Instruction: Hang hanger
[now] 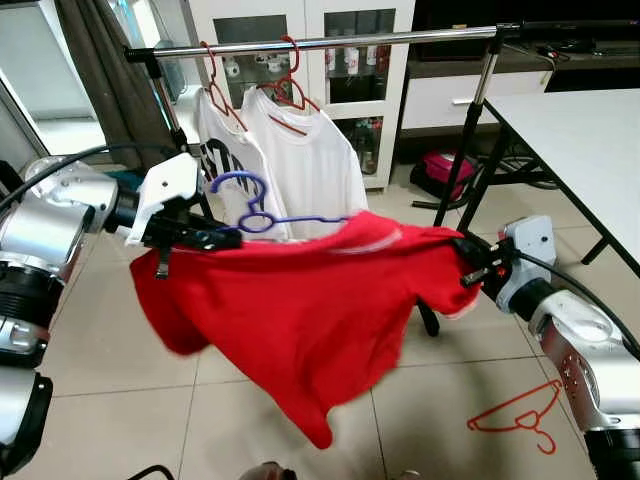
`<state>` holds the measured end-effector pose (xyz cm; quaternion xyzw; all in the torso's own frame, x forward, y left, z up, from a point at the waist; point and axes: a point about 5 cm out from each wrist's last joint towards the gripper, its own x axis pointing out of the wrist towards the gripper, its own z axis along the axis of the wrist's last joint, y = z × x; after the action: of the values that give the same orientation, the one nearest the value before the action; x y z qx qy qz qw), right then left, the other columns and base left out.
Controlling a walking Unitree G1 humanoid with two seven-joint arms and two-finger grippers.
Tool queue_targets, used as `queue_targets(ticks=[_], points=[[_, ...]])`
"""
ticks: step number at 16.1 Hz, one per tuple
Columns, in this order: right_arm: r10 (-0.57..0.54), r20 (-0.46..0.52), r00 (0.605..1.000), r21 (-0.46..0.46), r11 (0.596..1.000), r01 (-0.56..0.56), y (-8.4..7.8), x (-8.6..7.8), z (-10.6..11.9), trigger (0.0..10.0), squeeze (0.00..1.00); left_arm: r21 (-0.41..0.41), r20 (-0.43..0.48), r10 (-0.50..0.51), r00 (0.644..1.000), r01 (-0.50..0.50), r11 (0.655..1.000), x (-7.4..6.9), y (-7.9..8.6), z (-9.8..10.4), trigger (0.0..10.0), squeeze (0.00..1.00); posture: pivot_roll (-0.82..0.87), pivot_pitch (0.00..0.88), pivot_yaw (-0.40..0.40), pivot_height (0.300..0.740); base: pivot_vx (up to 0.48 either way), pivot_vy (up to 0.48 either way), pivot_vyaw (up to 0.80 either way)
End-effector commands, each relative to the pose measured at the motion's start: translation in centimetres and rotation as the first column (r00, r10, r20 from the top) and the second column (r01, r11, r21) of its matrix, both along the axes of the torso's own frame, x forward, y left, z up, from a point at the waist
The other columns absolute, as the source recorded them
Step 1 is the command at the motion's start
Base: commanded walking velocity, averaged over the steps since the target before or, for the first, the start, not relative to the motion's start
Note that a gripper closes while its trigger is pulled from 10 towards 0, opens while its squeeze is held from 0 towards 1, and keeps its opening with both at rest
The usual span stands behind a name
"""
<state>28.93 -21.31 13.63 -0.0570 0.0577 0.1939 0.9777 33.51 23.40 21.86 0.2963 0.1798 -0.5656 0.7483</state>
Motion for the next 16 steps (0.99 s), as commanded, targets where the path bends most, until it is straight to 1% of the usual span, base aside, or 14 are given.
queue_targets(ticks=[1,3,5,6,7,8,10,12,13,14,15,16], points=[[-0.114,0.036,0.993,-0.004,0.993,0.114,-2.9,0.1,1.0,0.0,0.0,0.101,0.025,0.094,0.995,-0.096,0.99,0.0,2.3,0.3,0.0,0.0,-0.18,0.0,0.053,0.71,0.0,0.0,0.0],[-0.115,0.044,0.992,0.005,0.993,0.115,-3.1,0.1,1.3,0.0,0.0,0.17,0.009,0.11,0.994,-0.11,0.979,-0.2,2.9,-0.4,0.0,0.0,-0.18,0.0,0.052,0.71,0.0,0.0,0.0],[-0.107,0.048,0.993,0.012,0.994,0.106,-2.9,0.2,1.3,0.0,0.0,0.178,-0.016,0.108,0.994,-0.103,0.979,-0.2,3.0,-1.3,0.0,0.0,-0.18,0.0,0.052,0.71,0.0,0.0,0.0],[-0.103,0.05,0.993,0.016,0.995,0.102,-2.8,0.2,1.3,0.0,0.0,0.201,-0.035,0.102,0.994,-0.093,0.975,-0.3,3.0,-1.8,0.0,0.0,-0.18,0.0,0.054,0.71,0.0,0.0,0.0],[-0.099,0.051,0.994,0.017,0.995,0.098,-2.7,0.2,1.3,0.0,0.0,0.199,-0.051,0.091,0.995,-0.079,0.977,-0.4,3.0,-2.2,0.0,0.0,-0.18,0.0,0.055,0.71,0.0,0.0,0.0],[-0.098,0.052,0.994,0.018,0.995,0.097,-2.6,0.3,1.3,0.0,0.0,0.158,-0.098,0.061,0.993,-0.045,0.986,-0.7,2.6,-2.7,0.0,0.0,-0.18,0.0,0.058,0.71,0.0,0.0,0.0],[-0.099,0.054,0.994,0.019,0.995,0.098,-2.7,0.3,1.4,0.0,0.0,0.163,-0.138,0.032,0.99,-0.009,0.987,-1.0,2.4,-3.3,0.0,0.0,-0.18,0.0,0.059,0.71,0.0,0.0,0.0],[-0.107,0.059,0.992,0.026,0.994,0.106,-2.9,0.3,1.6,0.0,0.0,0.097,-0.145,-0.001,0.989,0.015,0.995,-1.0,1.8,-3.7,0.0,0.0,-0.19,0.0,0.062,0.71,0.0,0.0,0.0],[-0.108,0.058,0.992,0.026,0.994,0.107,-2.9,0.3,1.6,0.0,0.0,0.089,-0.151,-0.014,0.988,0.028,0.996,-1.1,1.6,-3.7,0.0,0.0,-0.19,0.0,0.062,0.71,0.0,0.0,0.0],[-0.107,0.053,0.993,0.024,0.994,0.106,-2.9,0.2,1.5,0.0,0.0,0.033,-0.163,-0.054,0.985,0.06,0.998,-1.2,1.1,-3.7,0.0,0.0,-0.19,0.0,0.063,0.71,0.0,0.0,0.0],[-0.059,-0.035,0.998,-0.031,0.998,0.058,-2.6,-0.2,0.1,0.0,0.0,-0.111,-0.143,-0.086,0.986,0.071,0.991,-1.1,0.1,-2.6,0.0,0.0,-0.19,0.0,0.063,0.71,0.0,0.0,0.0],[-0.043,-0.068,0.997,-0.05,0.998,0.04,-2.5,-0.4,-0.5,0.0,0.0,-0.142,-0.132,-0.085,0.988,0.066,0.988,-1.0,0.0,-2.3,0.0,0.0,-0.19,0.0,0.063,0.71,0.0,0.0,0.0]])
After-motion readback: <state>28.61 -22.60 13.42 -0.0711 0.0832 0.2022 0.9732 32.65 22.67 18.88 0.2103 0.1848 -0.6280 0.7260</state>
